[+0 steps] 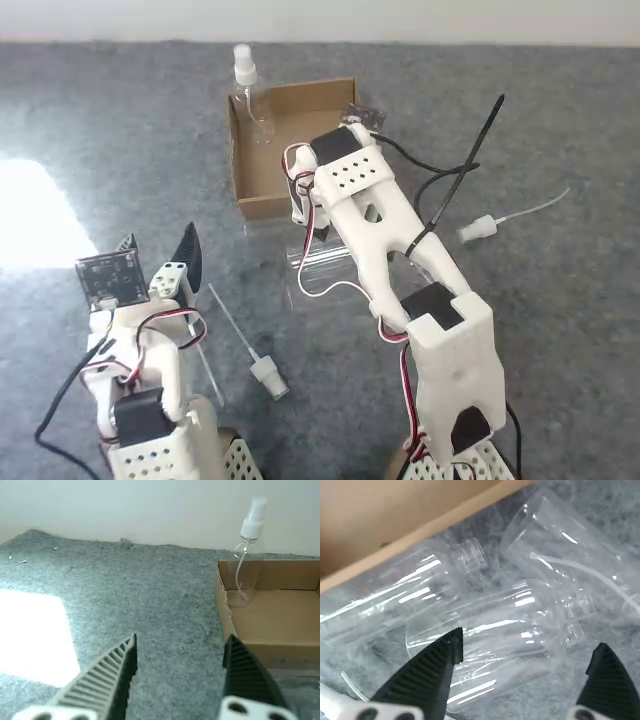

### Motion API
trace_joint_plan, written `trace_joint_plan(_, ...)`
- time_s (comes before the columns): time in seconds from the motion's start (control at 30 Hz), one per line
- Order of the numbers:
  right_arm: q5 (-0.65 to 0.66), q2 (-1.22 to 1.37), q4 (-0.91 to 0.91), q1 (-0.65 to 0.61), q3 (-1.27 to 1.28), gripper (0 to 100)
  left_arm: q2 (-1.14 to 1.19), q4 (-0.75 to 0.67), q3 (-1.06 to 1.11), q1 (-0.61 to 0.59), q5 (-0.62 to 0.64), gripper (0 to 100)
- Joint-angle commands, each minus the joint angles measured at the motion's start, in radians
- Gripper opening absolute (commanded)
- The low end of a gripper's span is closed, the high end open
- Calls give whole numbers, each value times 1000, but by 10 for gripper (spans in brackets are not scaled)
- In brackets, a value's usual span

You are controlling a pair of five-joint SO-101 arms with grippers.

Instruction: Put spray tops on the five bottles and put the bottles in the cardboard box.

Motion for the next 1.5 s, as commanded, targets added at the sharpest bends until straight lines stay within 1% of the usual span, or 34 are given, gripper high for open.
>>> trace_joint_plan(0.0, -3, 10, 36, 10, -5, 358, -18, -29, -5, -3, -8, 261)
trace_joint_plan(0.2, -3, 88, 73, 10, -6, 358, -18, -29, -5, -5, -8, 261)
trace_joint_plan(0.4, 2, 91, 108, 7, -8, 358, -18, -29, -5, -5, -8, 261)
trace_joint_plan(0.53, 72, 91, 147, 5, -8, 358, -18, -29, -5, -5, -8, 261)
trace_joint_plan(0.67, 107, 90, 153, 5, -8, 358, -18, -29, -5, -5, -8, 261)
trace_joint_plan(0.87, 124, 18, 154, 5, 23, 357, -18, -29, -5, -5, -8, 261)
trace_joint_plan(0.97, 124, -44, 153, -8, 81, 333, -18, -31, -5, -5, -8, 261)
trace_joint_plan(1.1, 124, -107, 150, -36, 98, 306, -18, -34, -5, -5, -8, 261)
trace_joint_plan(1.37, 120, -120, 113, -36, 92, 307, -18, -34, -5, -5, -8, 261)
trace_joint_plan(1.47, 118, -116, 68, -36, 92, 307, -18, -34, -5, -5, -8, 261)
